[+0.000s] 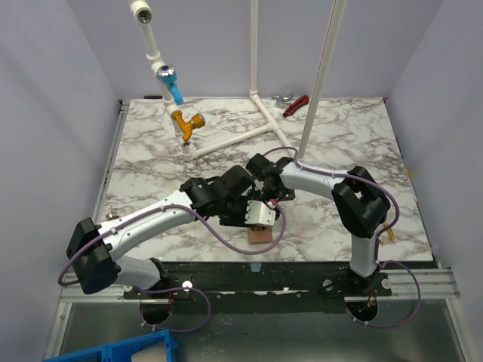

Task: Put the credit cards into the card holder
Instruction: Close the card holder at the center of the board, then reset both arms

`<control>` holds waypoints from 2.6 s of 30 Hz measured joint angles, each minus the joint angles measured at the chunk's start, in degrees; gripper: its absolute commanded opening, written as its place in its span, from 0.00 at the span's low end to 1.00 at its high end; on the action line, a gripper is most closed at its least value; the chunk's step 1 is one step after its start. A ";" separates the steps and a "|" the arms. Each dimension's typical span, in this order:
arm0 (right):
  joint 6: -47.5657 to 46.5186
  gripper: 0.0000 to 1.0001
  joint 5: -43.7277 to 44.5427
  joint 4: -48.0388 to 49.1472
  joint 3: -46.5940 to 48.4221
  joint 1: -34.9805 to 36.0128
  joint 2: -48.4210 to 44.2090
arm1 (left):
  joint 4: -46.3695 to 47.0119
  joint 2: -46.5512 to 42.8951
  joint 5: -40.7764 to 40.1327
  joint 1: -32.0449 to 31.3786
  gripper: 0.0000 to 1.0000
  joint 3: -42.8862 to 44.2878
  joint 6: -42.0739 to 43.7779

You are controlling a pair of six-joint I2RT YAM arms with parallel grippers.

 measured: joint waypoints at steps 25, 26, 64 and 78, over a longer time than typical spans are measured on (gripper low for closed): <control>-4.50 0.93 7.87 0.02 11.52 1.01 -6.54 | 0.72 -13.75 -1.62 16.48 0.98 -3.30 -8.68; -4.96 0.99 7.93 0.07 11.65 1.01 -8.57 | 1.31 -15.04 -1.95 17.94 0.98 -3.30 -9.05; -17.07 1.00 64.61 94.66 -56.08 -32.85 -25.27 | 77.88 -4.17 15.02 64.15 0.99 -35.67 -41.35; -24.37 1.00 55.54 111.25 -58.23 -33.83 -22.05 | 89.31 -2.32 15.19 64.04 0.99 -38.97 -44.63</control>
